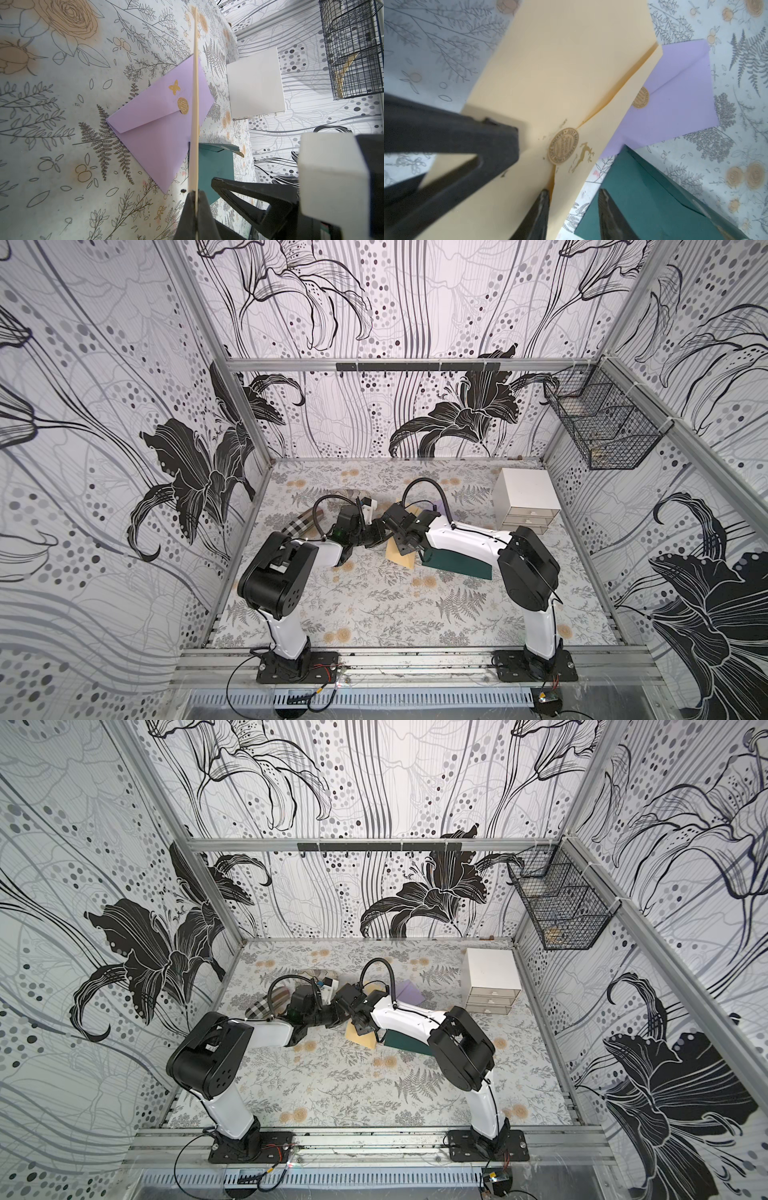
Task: Open the envelope
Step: Open the envelope flap on the envelope.
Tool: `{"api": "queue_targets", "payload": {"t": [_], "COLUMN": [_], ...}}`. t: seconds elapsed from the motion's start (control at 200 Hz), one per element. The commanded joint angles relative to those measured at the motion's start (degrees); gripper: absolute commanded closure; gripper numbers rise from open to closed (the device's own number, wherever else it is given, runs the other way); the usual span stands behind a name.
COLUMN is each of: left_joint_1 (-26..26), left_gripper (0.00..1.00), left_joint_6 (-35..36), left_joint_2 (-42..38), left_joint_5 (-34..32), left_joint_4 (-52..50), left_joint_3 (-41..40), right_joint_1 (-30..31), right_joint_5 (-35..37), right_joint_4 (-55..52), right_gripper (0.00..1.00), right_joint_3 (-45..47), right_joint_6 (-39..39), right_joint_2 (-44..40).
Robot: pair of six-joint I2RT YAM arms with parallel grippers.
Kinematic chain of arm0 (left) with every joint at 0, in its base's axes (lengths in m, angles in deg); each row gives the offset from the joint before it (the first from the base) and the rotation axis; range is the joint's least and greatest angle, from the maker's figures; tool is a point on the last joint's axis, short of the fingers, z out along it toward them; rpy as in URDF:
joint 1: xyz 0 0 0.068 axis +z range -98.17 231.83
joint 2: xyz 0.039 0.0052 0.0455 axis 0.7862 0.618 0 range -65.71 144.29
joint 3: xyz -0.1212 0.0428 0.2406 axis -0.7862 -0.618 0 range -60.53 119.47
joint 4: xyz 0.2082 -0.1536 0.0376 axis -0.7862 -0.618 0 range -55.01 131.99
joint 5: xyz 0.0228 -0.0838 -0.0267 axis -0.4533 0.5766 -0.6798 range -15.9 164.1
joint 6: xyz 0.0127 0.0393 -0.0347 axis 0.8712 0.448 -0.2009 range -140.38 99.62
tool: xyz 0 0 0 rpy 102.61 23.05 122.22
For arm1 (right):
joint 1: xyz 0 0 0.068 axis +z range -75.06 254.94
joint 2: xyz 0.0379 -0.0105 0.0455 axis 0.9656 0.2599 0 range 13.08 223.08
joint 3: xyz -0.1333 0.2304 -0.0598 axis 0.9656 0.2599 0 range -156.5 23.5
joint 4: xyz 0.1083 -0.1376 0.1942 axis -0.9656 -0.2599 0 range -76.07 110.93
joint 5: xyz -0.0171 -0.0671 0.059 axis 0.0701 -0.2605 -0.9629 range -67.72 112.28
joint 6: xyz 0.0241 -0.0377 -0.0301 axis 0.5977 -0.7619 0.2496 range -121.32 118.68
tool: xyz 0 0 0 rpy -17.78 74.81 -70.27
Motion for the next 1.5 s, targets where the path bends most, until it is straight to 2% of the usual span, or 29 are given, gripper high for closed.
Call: {"api": "queue_targets", "payload": {"t": [0.0, 0.636, 0.681, 0.876, 1.222, 1.492], "left_joint_1": [0.1, 0.0, 0.1, 0.1, 0.1, 0.1], "left_gripper": [1.0, 1.0, 1.0, 1.0, 1.0, 1.0], "left_joint_6": [0.0, -0.7, -0.8, -0.8, -0.8, -0.9], "left_joint_2": [0.8, 1.3, 1.3, 1.4, 1.2, 0.8], "left_joint_5": [0.5, 1.0, 0.9, 1.0, 0.9, 0.6], "left_joint_4": [2.6, 3.4, 3.4, 3.5, 3.4, 3.6], "left_joint_3": [1.4, 1.6, 1.6, 1.6, 1.5, 1.2], "right_joint_1": [0.2, 0.2, 0.2, 0.2, 0.2, -0.5], "right_joint_5": [2.9, 2.1, 0.1, -0.2, 2.2, 3.9], "right_joint_4": [-3.3, -3.3, -3.0, -2.5, -2.8, -1.6], "right_gripper": [0.6, 0.8, 0.82, 0.88, 0.89, 0.88], "right_joint_3": [-1.5, -2.1, -1.8, -1.4, 0.1, 4.6], "right_joint_6": [0.0, 0.8, 0.9, 1.1, 1.2, 2.8], "right_joint_2": [1.3, 1.9, 1.7, 1.4, -0.1, -3.2]}}
